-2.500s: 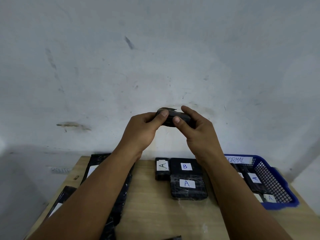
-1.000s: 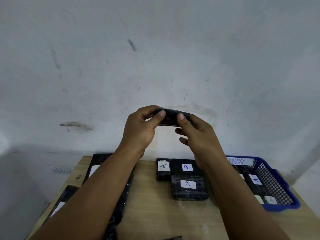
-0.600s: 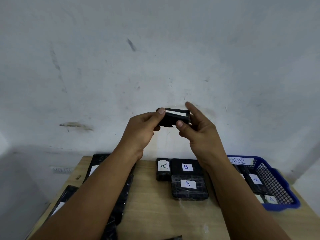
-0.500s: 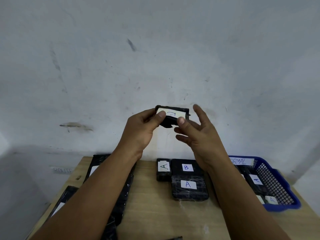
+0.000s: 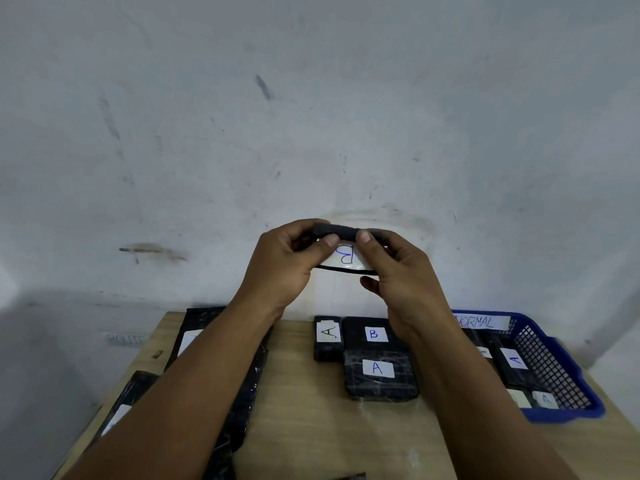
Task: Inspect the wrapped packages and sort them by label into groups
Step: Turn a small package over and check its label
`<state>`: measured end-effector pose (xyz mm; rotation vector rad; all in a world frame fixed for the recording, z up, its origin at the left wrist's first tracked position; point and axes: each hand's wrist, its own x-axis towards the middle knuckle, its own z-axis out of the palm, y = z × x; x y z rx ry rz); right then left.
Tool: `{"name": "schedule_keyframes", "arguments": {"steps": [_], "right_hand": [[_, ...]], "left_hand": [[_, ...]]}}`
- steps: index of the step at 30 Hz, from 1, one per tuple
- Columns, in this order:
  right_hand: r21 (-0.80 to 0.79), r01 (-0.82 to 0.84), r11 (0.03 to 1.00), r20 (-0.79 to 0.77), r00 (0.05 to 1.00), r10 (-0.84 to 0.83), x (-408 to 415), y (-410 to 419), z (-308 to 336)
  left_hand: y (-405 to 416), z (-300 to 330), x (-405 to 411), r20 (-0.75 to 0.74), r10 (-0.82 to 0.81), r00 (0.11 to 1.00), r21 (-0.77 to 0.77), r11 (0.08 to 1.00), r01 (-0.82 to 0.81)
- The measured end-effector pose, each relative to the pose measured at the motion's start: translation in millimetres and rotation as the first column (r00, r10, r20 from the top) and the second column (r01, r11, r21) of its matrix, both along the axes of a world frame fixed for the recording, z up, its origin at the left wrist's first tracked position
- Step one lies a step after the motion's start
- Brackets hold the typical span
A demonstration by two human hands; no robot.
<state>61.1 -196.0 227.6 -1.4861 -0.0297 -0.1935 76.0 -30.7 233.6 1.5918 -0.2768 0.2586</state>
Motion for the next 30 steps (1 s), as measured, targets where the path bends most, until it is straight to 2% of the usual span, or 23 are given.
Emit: {"name": "schedule_keyframes", "arguments": {"steps": [4,8,11,14,21,26,30], "right_hand": [[-0.051,0.012,0.999,0.055,0.998,-0.009,1.4,-2.8,0.5],[0.039,-0.024,0.999,0.045,0.999,0.023,2.3,1.9,-1.6],[0.055,-0.013,0.998,0.089,0.996,0.008,0.5,5.8,-1.5],[-0.021,0.048,0.999,0.192,0.980,-0.043,0.1,2.9,-0.6],[-0.346,0.149,0.926,0.270,0.961,-0.053,2.2,1.6,-8.8],[-0.293,0.082,0.953,0.246,0.969,-0.008,-4.4,5.4,-7.6],[-0.266,0.102,0.959,0.242,0.970,-0.036,-5.3,6.2,-8.3]], "left_hand": [[1.1,-0.4,-0.3,-0.057,0.009,0.998,0.001,1.000,-0.009],[-2.0,-2.4,1.7,-0.101,0.065,0.993,-0.117,0.990,-0.076],[-4.9,-7.0,0.2,-0.192,-0.010,0.981,-0.212,0.977,-0.032],[-6.3,-9.4,-4.5,-0.241,-0.067,0.968,-0.210,0.978,0.015],[-4.5,-0.8,-7.5,-0.138,-0.040,0.990,-0.097,0.995,0.026],[-1.3,-5.9,-4.4,-0.132,0.014,0.991,-0.148,0.988,-0.033],[0.0,-10.1,-4.3,-0.131,0.003,0.991,-0.186,0.982,-0.028]]}}
